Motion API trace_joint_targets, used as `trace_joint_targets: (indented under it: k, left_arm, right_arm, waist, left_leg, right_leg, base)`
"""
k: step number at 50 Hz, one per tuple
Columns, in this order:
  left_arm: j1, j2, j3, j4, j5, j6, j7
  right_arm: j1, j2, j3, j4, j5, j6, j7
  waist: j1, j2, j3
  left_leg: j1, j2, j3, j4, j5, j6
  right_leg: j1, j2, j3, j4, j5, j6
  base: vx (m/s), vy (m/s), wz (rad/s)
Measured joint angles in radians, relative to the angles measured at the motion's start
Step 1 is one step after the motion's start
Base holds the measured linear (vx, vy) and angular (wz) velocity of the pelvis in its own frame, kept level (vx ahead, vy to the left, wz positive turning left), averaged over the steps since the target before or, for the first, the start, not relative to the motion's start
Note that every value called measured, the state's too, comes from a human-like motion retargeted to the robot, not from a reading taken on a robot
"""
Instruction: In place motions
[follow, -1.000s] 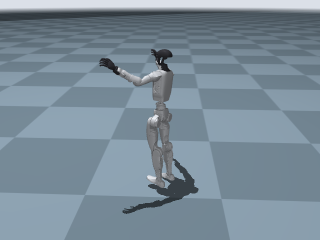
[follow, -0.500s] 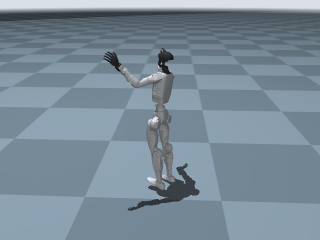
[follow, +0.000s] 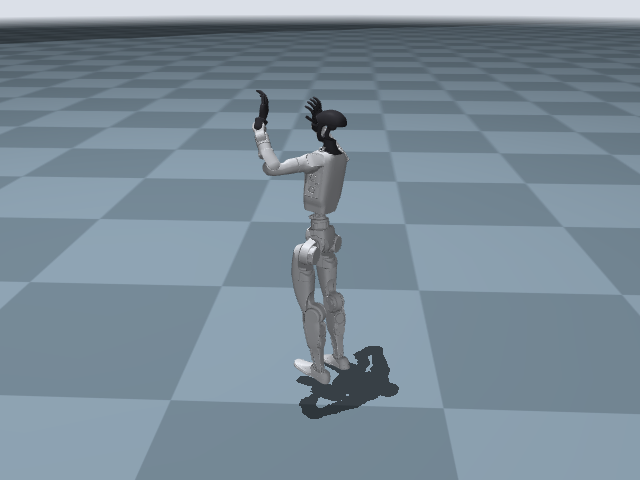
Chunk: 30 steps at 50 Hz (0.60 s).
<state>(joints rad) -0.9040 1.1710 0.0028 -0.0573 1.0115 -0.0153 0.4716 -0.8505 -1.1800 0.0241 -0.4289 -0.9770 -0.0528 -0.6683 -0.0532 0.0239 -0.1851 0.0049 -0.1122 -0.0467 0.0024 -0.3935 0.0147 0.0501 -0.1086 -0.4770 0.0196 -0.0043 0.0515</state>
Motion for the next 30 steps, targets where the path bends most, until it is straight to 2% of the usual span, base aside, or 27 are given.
trace_joint_targets:
  k: [3, 5, 7, 10, 14, 19, 20, 22, 25, 30]
  left_arm:
    - [0.023, -0.029, 0.039, 0.004, -0.040, -0.036, 0.015]
    - [0.060, -0.061, 0.088, 0.028, -0.160, -0.066, -0.015]
    - [0.104, -0.090, 0.155, 0.053, -0.280, -0.062, -0.049]
    - [0.165, -0.137, 0.253, 0.100, -0.437, -0.032, -0.077]
    - [0.195, -0.204, 0.299, 0.185, -0.667, 0.010, -0.168]
    - [0.198, -0.285, 0.283, 0.211, -1.035, 0.138, -0.310]
    - [0.195, -0.297, 0.279, 0.209, -1.097, 0.144, -0.329]
    - [0.188, -0.302, 0.260, 0.200, -1.156, 0.095, -0.343]
    - [0.184, -0.275, 0.228, 0.174, -1.067, -0.020, -0.277]
    - [0.169, -0.142, 0.198, 0.063, -0.531, -0.090, -0.152]
  right_arm:
    - [0.001, -0.006, -0.010, -0.036, -0.115, 0.051, -0.042]
    - [0.039, 0.023, -0.049, -0.015, -0.088, 0.037, -0.069]
    - [0.099, 0.078, -0.116, 0.040, 0.003, 0.033, -0.068]
    - [0.185, 0.187, -0.232, 0.140, 0.138, 0.073, -0.025]
    - [0.214, 0.324, -0.314, 0.287, 0.345, 0.147, 0.031]
    - [0.229, 0.391, -0.349, 0.335, 0.559, 0.179, 0.261]
    - [0.231, 0.397, -0.347, 0.329, 0.587, 0.189, 0.293]
    - [0.224, 0.394, -0.321, 0.311, 0.590, 0.166, 0.274]
    - [0.202, 0.360, -0.266, 0.271, 0.503, 0.096, 0.172]
    - [0.162, 0.250, -0.192, 0.140, 0.187, 0.017, -0.023]
  waist:
    - [0.000, 0.005, 0.009]
    - [0.000, 0.009, 0.013]
    - [0.000, 0.012, 0.013]
    - [0.000, 0.011, 0.010]
    - [0.003, 0.007, 0.001]
    - [0.007, 0.003, 0.004]
    - [0.008, 0.002, 0.006]
    - [0.010, 0.002, 0.007]
    - [0.011, 0.004, 0.011]
    - [0.010, 0.006, 0.021]
  left_leg:
    - [0.005, 0.000, 0.003, 0.001, -0.003, 0.002]
    - [0.003, 0.001, 0.004, 0.001, -0.005, 0.003]
    - [-0.002, 0.001, 0.004, 0.003, -0.006, 0.003]
    - [-0.012, 0.001, 0.002, 0.004, -0.006, 0.001]
    - [-0.020, -0.001, 0.000, 0.002, -0.002, 0.000]
    - [-0.015, -0.003, -0.002, 0.002, 0.000, 0.000]
    - [-0.013, -0.004, -0.001, 0.002, 0.000, 0.000]
    - [-0.009, -0.004, 0.000, 0.001, 0.000, 0.001]
    - [-0.005, -0.003, 0.005, 0.000, 0.000, 0.001]
    - [-0.004, -0.001, 0.011, -0.002, 0.000, 0.001]
  right_leg:
    - [0.001, 0.001, 0.005, 0.002, 0.000, -0.001]
    - [-0.002, 0.001, 0.008, 0.002, 0.001, -0.001]
    - [-0.007, 0.001, 0.009, 0.002, 0.003, -0.001]
    - [-0.016, 0.000, 0.007, 0.002, 0.004, 0.000]
    - [-0.021, -0.002, 0.004, 0.002, 0.004, 0.001]
    - [-0.014, -0.005, -0.001, 0.002, 0.004, 0.001]
    - [-0.012, -0.005, -0.001, 0.002, 0.004, 0.000]
    - [-0.010, -0.005, 0.001, 0.002, 0.004, 0.000]
    - [-0.010, -0.004, 0.007, 0.003, 0.004, 0.000]
    - [-0.013, -0.003, 0.012, 0.004, 0.006, -0.001]
  base:
    - [0.00, 0.00, 0.00]
    - [-0.03, 0.05, -0.08]
    - [-0.06, 0.05, -0.01]
    - [-0.06, 0.04, 0.05]
    - [-0.01, 0.01, 0.02]
    - [0.00, 0.00, 0.00]
    - [0.00, 0.00, 0.00]
    - [0.00, 0.00, 0.00]
    - [0.00, 0.00, 0.00]
    - [0.00, 0.00, 0.00]
